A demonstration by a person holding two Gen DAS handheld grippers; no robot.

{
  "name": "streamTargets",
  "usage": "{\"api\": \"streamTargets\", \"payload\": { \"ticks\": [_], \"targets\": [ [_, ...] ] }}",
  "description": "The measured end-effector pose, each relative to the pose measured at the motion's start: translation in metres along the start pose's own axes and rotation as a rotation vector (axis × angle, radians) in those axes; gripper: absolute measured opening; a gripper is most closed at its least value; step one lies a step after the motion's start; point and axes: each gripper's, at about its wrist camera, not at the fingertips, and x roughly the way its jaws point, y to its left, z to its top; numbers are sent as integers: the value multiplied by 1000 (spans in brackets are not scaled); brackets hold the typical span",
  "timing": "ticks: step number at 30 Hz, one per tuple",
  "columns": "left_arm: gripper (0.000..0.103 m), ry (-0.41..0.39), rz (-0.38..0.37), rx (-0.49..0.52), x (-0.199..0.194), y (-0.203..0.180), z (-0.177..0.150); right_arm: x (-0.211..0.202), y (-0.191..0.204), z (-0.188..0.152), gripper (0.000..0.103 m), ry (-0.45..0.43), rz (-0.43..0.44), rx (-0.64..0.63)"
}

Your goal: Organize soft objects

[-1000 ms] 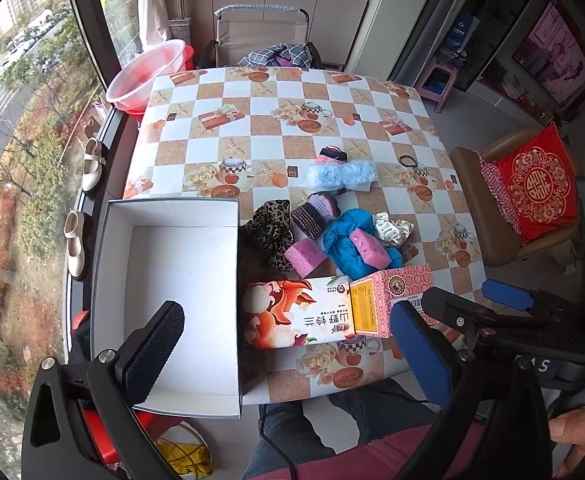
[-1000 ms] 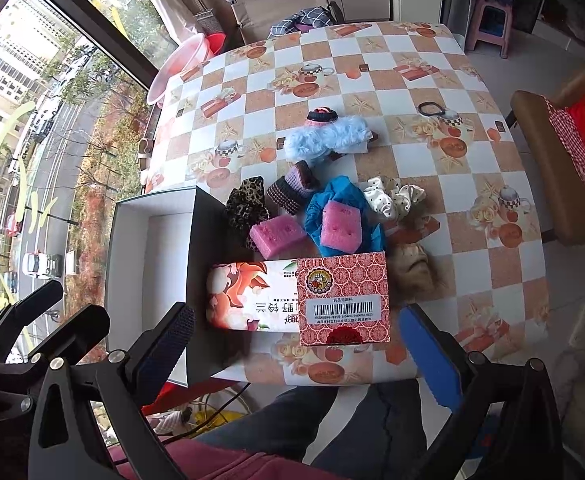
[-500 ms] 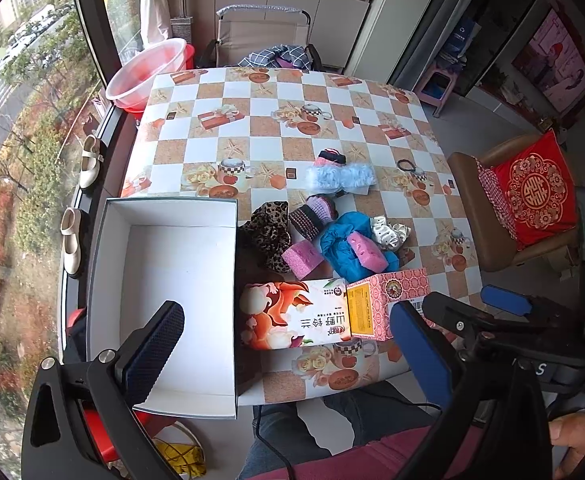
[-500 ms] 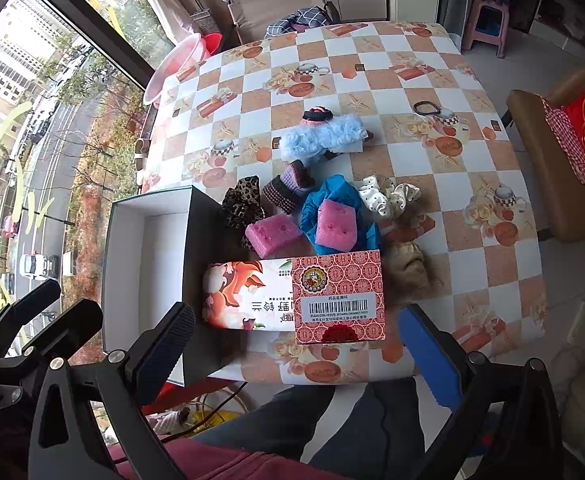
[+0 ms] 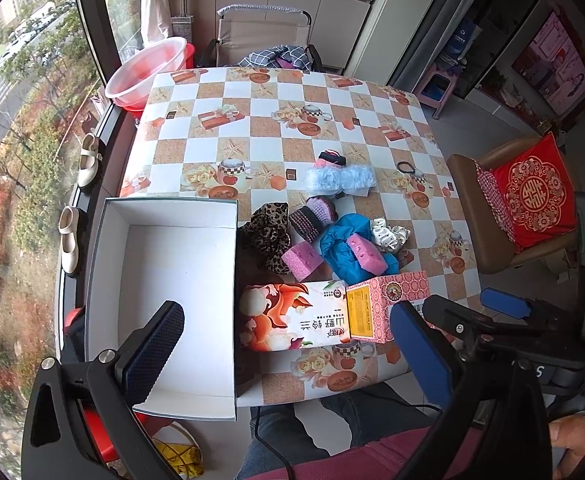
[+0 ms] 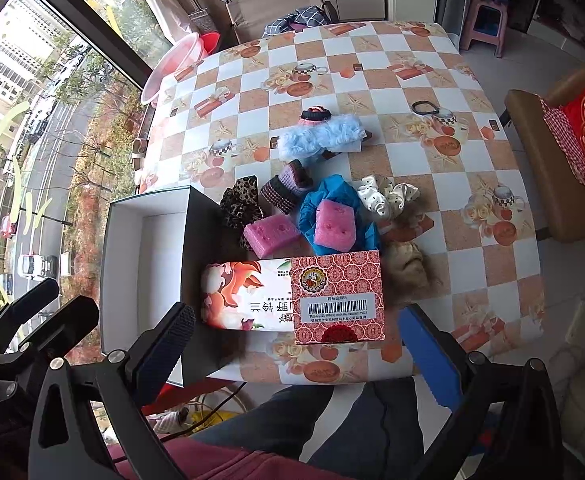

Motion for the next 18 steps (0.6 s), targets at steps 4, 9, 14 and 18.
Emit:
{"api": "streamTargets", "payload": {
  "ticks": [4, 9, 14, 18],
  "targets": [
    [103, -1, -1, 0, 0, 1, 0, 0, 0, 1, 103, 0, 0, -1],
    [103, -5, -2, 0, 0, 1, -1, 0, 0, 1, 103, 0, -3, 2],
    [103, 0, -11, 5, 2, -5, 1, 0, -7, 3, 103, 4, -9, 10],
    [103, 0, -29, 17, 3, -15, 3, 0, -4, 5, 103, 3, -19, 14]
  ]
}}
